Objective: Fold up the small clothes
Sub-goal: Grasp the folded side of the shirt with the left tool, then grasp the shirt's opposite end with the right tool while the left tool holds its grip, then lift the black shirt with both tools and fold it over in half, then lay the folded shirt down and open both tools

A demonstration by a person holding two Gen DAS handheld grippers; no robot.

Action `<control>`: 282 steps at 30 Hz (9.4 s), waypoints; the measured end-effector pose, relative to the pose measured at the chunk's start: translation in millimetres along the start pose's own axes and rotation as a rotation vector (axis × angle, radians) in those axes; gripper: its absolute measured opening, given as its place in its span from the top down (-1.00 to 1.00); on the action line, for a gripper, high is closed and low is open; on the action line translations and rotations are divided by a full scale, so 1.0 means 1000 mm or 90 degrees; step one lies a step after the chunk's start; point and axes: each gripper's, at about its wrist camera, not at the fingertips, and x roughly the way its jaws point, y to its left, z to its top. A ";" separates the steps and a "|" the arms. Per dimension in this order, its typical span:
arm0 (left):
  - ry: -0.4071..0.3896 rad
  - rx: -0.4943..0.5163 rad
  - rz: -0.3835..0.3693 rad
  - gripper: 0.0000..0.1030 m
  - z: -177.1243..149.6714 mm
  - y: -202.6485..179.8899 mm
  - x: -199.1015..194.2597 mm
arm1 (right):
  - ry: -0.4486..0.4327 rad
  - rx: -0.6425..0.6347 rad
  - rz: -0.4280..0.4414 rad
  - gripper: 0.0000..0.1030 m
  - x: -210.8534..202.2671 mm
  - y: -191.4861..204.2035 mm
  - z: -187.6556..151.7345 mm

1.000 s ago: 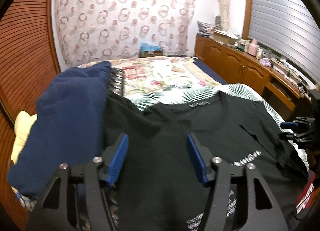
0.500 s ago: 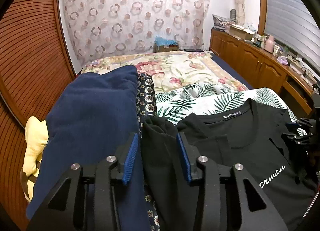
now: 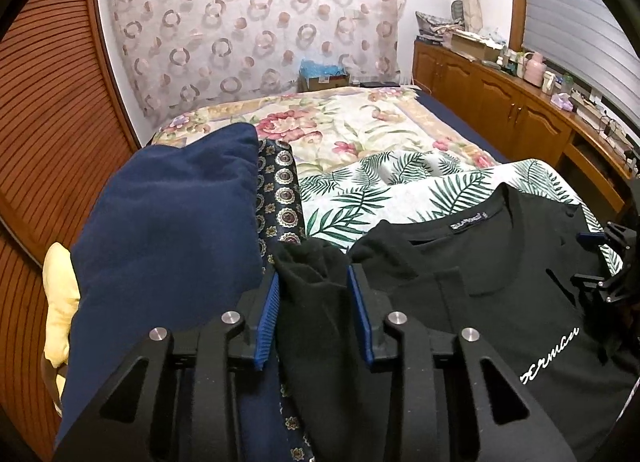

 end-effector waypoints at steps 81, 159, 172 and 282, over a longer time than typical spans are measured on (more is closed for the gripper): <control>-0.150 -0.044 -0.086 0.90 -0.073 -0.016 -0.130 | -0.146 0.029 0.011 0.88 -0.103 -0.028 0.006; 0.091 0.006 -0.057 -0.46 -0.176 0.013 -0.077 | -0.028 0.068 0.003 -0.25 -0.123 0.013 -0.136; 0.044 0.027 -0.106 0.71 -0.180 -0.004 -0.097 | -0.034 0.057 0.077 0.48 -0.125 0.021 -0.143; 0.004 0.013 -0.087 -0.55 -0.033 -0.071 -0.023 | -0.081 0.178 -0.143 -0.21 -0.170 0.000 0.005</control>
